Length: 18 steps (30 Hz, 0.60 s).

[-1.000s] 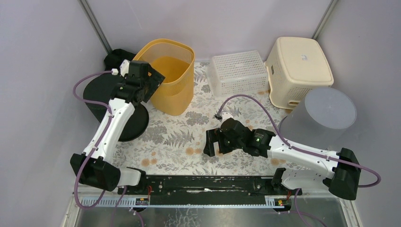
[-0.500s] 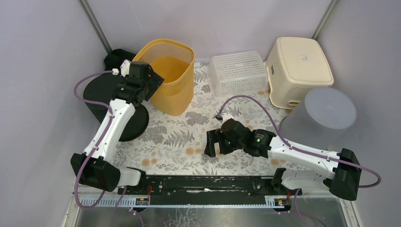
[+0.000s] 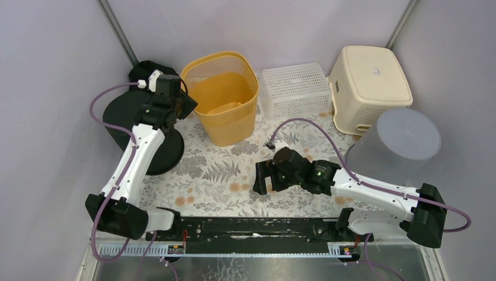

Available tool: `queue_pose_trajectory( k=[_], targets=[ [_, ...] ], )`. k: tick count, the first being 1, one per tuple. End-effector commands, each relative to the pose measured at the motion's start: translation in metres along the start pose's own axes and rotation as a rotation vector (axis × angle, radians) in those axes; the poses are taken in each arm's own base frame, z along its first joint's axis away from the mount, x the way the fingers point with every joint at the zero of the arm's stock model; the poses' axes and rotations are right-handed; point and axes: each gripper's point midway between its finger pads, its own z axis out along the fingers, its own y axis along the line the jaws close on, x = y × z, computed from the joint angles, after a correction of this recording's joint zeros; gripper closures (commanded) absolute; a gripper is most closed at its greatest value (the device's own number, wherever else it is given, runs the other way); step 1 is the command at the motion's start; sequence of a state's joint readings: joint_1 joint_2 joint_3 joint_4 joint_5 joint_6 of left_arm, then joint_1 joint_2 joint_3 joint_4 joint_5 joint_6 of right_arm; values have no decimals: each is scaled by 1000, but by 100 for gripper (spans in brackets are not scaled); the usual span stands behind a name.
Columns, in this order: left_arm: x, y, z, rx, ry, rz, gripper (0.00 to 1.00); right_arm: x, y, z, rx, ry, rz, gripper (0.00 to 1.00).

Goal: Turn the large container upside down
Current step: Move the container to the center of the board.

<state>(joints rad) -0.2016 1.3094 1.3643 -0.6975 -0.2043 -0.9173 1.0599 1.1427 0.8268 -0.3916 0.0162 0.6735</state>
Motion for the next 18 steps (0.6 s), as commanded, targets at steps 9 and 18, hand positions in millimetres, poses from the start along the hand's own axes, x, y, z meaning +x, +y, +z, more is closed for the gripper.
queue_pose_trajectory(
  k=[9, 18],
  targets=[
    [11, -30, -31, 143, 168, 212, 92, -33, 20, -25, -17, -80, -50, 1],
    [28, -43, -53, 252, 261, 232, 93, -70, 31, -73, -22, -214, -58, 1]
  ],
)
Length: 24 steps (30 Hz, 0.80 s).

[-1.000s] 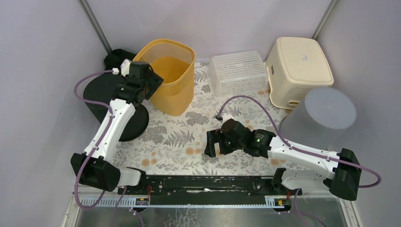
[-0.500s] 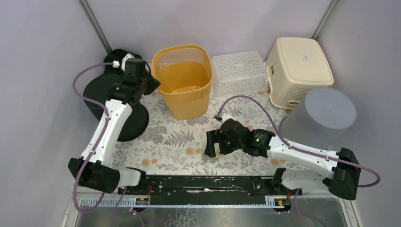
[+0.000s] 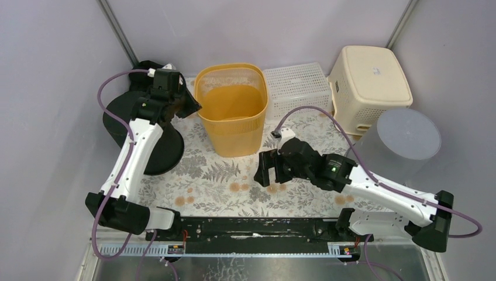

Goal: Turn the large container upside down
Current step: Move the container to the center of the board.

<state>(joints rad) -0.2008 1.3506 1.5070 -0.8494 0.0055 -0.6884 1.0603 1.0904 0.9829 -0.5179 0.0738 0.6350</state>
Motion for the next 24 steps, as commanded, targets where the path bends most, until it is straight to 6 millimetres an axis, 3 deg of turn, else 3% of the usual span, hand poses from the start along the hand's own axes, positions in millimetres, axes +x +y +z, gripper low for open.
queue_pose_trajectory(
  k=[1, 8, 24],
  targets=[
    [9, -30, -26, 154, 63, 13, 93, -39, 12, -34, -11, -128, -26, 0],
    [29, -40, -49, 217, 104, 36, 93, -67, 20, -63, -16, -216, -43, 1],
    [116, -70, -74, 254, 226, 163, 92, -94, 20, -106, -4, -328, -41, 1]
  ],
)
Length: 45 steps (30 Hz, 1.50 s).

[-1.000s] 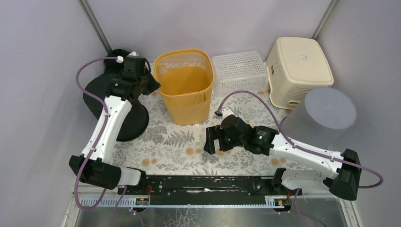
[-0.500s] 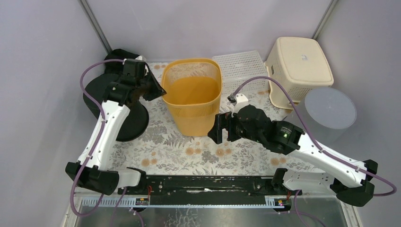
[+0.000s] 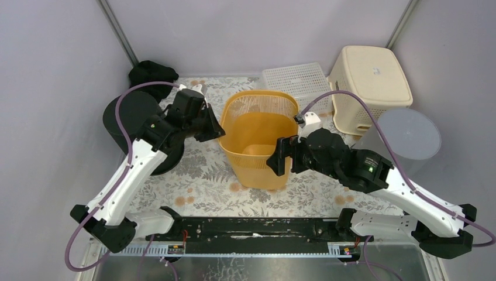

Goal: Turn the large container upside down
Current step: Move the container to the center of the board.

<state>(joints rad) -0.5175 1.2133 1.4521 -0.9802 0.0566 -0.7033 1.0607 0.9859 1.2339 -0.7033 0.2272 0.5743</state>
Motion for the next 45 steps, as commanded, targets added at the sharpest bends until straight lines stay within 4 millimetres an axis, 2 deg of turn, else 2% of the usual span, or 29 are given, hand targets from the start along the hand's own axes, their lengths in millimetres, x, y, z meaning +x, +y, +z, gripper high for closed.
queue_pose_trajectory(
  k=[1, 4, 7, 11, 15, 21, 26, 31, 32, 38, 45],
  targets=[
    [12, -27, -5, 70, -4, -17, 92, -32, 8, -20, -21, -105, -3, 1],
    [23, -36, -2, 90, 11, -4, 86, -36, 8, -24, -23, -117, -5, 1],
    [30, -42, -2, 99, 16, 13, 71, -38, 8, -26, -18, -119, -8, 1],
    [35, -42, -1, 97, 19, 31, 59, -38, 7, -29, -18, -121, -6, 0],
    [34, -43, 0, 99, 15, 39, 56, -37, 8, -36, -32, -113, 9, 0],
    [32, -51, 0, 137, 7, 52, 37, -40, 18, -58, -119, -123, 32, 1],
    [33, -65, -3, 229, 7, 59, 30, -38, 27, -71, -192, -120, 38, 0],
    [34, -69, -17, 296, -28, 64, 3, -37, 29, -81, -247, -154, 39, 1],
    [32, -68, -22, 301, -48, 63, 0, -37, 29, -82, -249, -157, 39, 0],
    [14, -51, -50, 260, -180, 36, 0, -37, 32, -78, -252, -149, 25, 0],
    [-6, 10, -60, -2, -357, -84, 0, -39, 30, -76, -241, -162, 19, 1]
  ],
)
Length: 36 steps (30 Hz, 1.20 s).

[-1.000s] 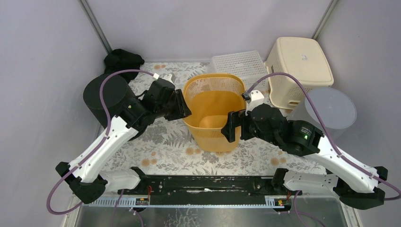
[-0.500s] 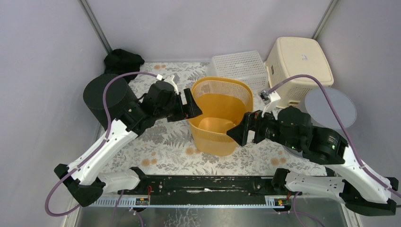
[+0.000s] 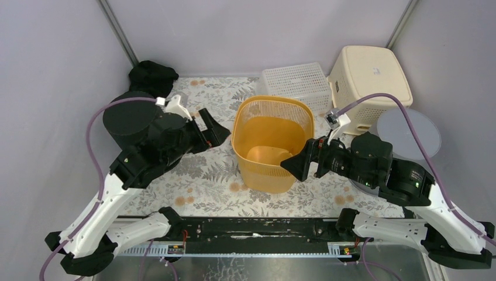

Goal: Turn the large container upside down
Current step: Move the container to the center of the board.

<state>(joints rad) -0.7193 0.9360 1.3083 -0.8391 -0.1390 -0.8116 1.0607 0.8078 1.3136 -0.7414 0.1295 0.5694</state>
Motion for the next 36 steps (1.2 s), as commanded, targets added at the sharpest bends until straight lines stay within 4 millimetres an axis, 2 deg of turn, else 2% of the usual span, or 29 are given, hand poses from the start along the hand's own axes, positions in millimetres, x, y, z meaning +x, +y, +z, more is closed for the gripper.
queue_pose_trajectory(
  k=[1, 6, 11, 16, 20, 23, 24, 28, 30, 32, 34, 36],
  targets=[
    [-21, 47, -3, -224, -169, -53, 0, -9, 8, 3, -34, -38, -17, 0],
    [-28, 91, 8, -405, -248, -112, 0, -3, 5, 12, -14, -10, -24, 1],
    [-57, 139, 1, -500, -407, -251, 0, -5, 8, 16, -12, -2, -34, 0],
    [-79, 179, 8, -590, -477, -347, 0, -6, 11, 17, -23, 8, -37, 1],
    [-103, 168, 3, -550, -548, -349, 0, -5, 11, 14, -20, 13, -39, 0],
    [-121, 143, -8, -449, -581, -325, 0, -5, 9, 12, -17, 14, -43, 0],
    [-126, 138, -15, -443, -593, -320, 0, -5, 9, 12, -17, 13, -45, 0],
    [-141, 145, -53, -544, -696, -337, 0, -3, 10, 16, -17, 21, -48, 0],
    [-152, 136, -73, -533, -752, -343, 0, -1, 11, 21, -20, 35, -51, 0],
    [-162, 132, -101, -549, -828, -360, 0, 1, 12, 23, -24, 47, -51, 1],
    [-165, 137, -136, -612, -912, -374, 0, 2, 14, 25, -27, 59, -54, 1],
    [-164, 145, -161, -689, -966, -374, 0, 2, 14, 26, -26, 61, -55, 1]
  ],
)
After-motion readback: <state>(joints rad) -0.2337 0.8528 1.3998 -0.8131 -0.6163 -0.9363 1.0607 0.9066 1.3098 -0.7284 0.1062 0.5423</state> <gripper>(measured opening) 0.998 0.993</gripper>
